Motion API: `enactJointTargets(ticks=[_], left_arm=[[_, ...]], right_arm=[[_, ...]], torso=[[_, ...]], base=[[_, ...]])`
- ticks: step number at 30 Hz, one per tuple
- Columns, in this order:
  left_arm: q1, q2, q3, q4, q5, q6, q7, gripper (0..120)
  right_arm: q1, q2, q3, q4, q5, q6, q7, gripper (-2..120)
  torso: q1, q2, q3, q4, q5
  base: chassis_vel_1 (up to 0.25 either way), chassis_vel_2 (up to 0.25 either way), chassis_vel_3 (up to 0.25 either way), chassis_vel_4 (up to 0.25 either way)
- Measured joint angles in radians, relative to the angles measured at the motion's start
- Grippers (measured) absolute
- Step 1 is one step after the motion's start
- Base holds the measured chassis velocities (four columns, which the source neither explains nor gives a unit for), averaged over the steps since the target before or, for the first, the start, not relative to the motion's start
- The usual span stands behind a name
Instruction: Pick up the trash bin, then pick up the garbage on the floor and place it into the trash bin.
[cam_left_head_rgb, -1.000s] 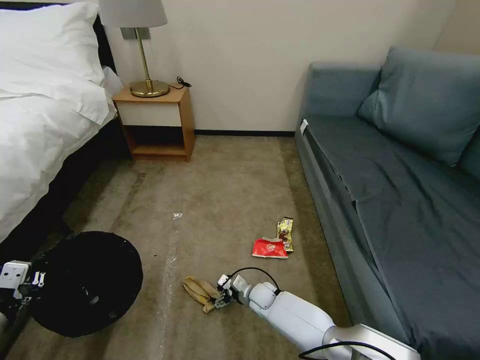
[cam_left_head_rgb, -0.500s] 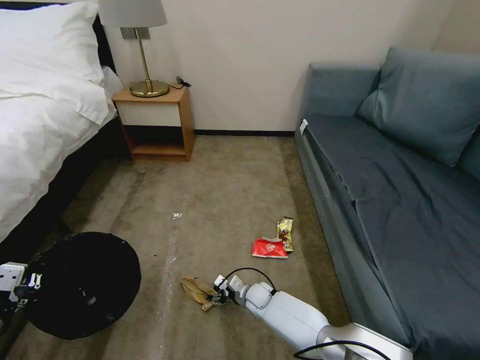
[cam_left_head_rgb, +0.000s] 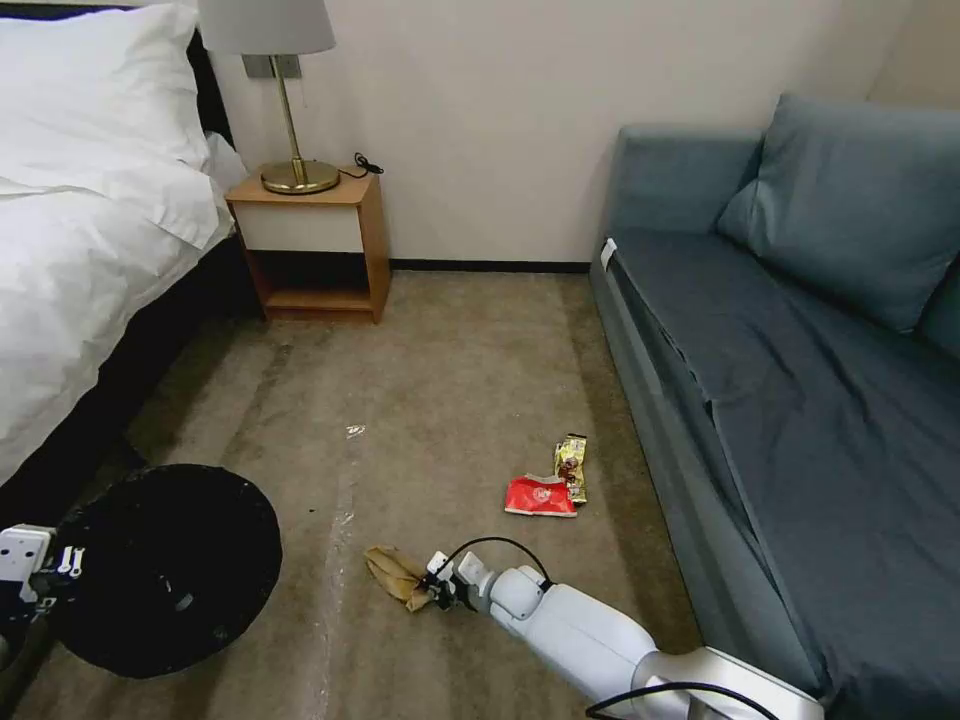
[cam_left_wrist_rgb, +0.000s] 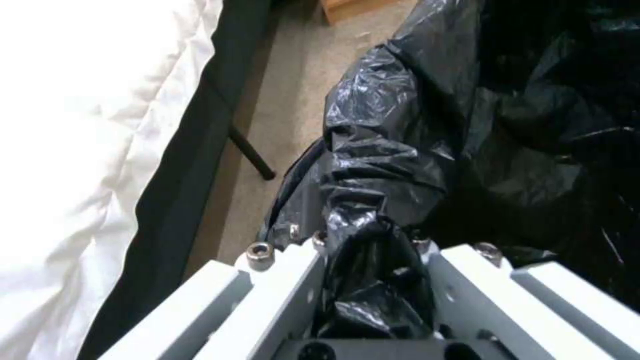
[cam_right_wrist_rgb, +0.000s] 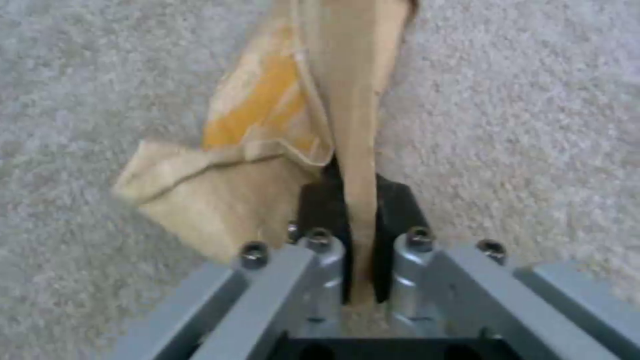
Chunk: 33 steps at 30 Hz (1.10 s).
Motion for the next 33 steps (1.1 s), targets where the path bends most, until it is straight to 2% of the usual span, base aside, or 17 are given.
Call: enactJointTargets(ticks=[6, 9, 13, 15, 19, 21, 26, 33], left_arm=[[-0.002, 0.000, 0.000, 0.009, 0.000, 0.000, 0.000, 1], [-0.006, 0.002, 0.000, 0.014, 0.000, -0.001, 0.000, 1], [-0.014, 0.006, 0.003, 0.022, 0.001, 0.000, 0.002, 1], [-0.029, 0.010, 0.016, 0.038, 0.009, 0.004, 0.003, 1], [-0.036, 0.010, 0.023, 0.040, 0.010, 0.008, 0.002, 1], [-0.042, 0.013, 0.038, 0.032, 0.007, 0.016, -0.001, 1], [-0.047, 0.014, 0.054, 0.022, 0.005, 0.025, -0.004, 1], [-0.070, 0.029, 0.082, 0.033, 0.004, 0.030, -0.005, 1]], right_arm=[[0.003, -0.039, 0.001, 0.067, 0.001, -0.012, 0.016, 0], [0.012, -0.085, -0.003, 0.186, 0.035, -0.037, 0.039, 0], [0.014, -0.109, 0.001, 0.253, 0.064, -0.045, 0.070, 0], [0.023, -0.144, 0.007, 0.367, 0.130, -0.075, 0.111, 0], [0.040, -0.167, 0.013, 0.461, 0.171, -0.101, 0.133, 0], [0.072, -0.211, 0.023, 0.631, 0.250, -0.151, 0.177, 0], [0.102, -0.246, 0.037, 0.740, 0.318, -0.188, 0.214, 0], [0.175, -0.362, 0.040, 0.976, 0.524, -0.270, 0.290, 0]], torso=[[0.000, 0.000, 0.000, -0.0004, -0.0002], [0.000, 0.000, 0.000, -0.0001, 0.0002], [0.000, 0.000, 0.000, 0.0000, 0.0003], [0.000, 0.000, 0.000, -0.0002, 0.0002], [0.000, 0.000, 0.000, -0.0002, 0.0002], [0.000, 0.000, 0.000, 0.0002, 0.0004], [0.000, 0.000, 0.000, 0.0002, 0.0004], [0.000, 0.000, 0.000, -0.0004, 0.0003]], base=[[0.000, 0.000, 0.000, 0.000], [0.000, 0.000, 0.000, 0.000], [0.000, 0.000, 0.000, 0.000], [0.000, 0.000, 0.000, 0.000], [0.000, 0.000, 0.000, 0.000], [0.000, 0.000, 0.000, 0.000], [0.000, 0.000, 0.000, 0.000], [0.000, 0.000, 0.000, 0.000]])
